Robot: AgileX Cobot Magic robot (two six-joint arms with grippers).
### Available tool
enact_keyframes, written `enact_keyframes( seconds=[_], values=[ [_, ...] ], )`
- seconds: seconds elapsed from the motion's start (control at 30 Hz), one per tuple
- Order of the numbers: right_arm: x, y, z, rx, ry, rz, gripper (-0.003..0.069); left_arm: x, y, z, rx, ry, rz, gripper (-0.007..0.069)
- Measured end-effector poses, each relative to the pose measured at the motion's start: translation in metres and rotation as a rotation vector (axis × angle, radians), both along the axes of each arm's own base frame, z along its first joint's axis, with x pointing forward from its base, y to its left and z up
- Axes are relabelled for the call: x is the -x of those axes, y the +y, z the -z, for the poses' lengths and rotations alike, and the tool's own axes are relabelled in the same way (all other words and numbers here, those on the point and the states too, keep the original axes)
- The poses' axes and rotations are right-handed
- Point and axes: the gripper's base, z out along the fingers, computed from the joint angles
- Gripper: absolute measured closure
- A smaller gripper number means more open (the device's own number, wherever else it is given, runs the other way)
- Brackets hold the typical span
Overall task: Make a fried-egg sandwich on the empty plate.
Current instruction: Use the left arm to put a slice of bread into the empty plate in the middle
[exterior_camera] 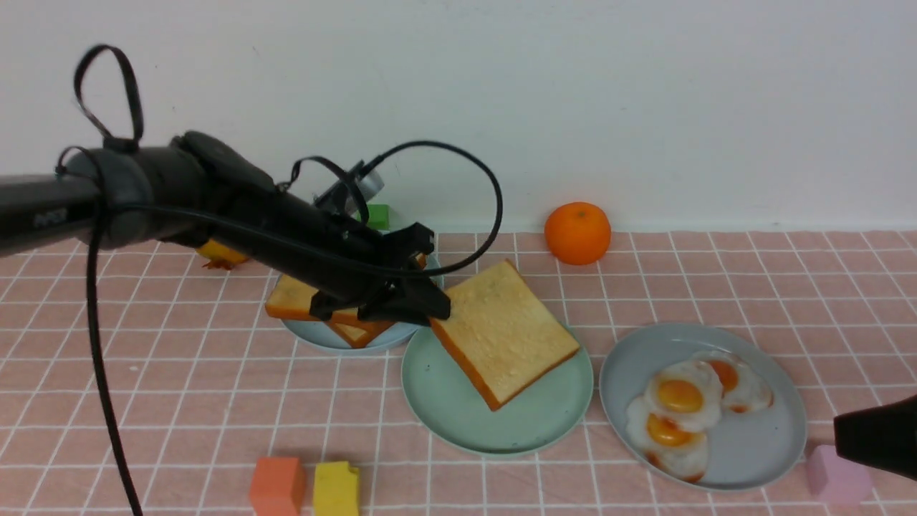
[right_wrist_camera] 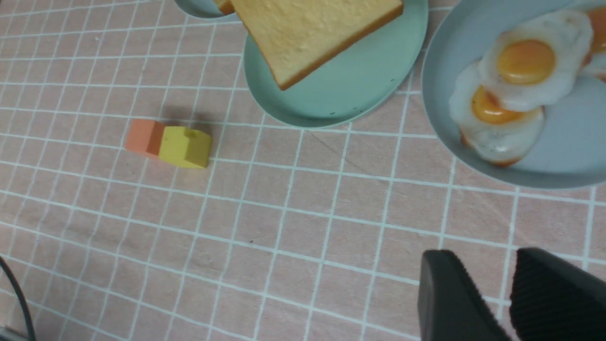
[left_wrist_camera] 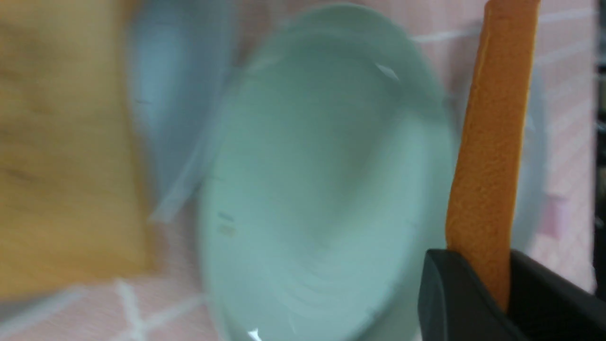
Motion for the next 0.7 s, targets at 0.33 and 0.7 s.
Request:
enact_keyframes(
  seconds=[0.33, 0.7],
  values=[
    [-0.004, -0.002, -0.002, 0.007, -0.037, 0.031, 0.0417, -0.003, -0.001, 0.018, -0.006, 0.078, -0.049, 0.0484],
    [-0.04, -0.015, -0.009, 0.043, 0.133, 0.271, 0.0384, 0.008, -0.001, -0.003, -0.057, 0.098, 0.092, 0.0026]
  ],
)
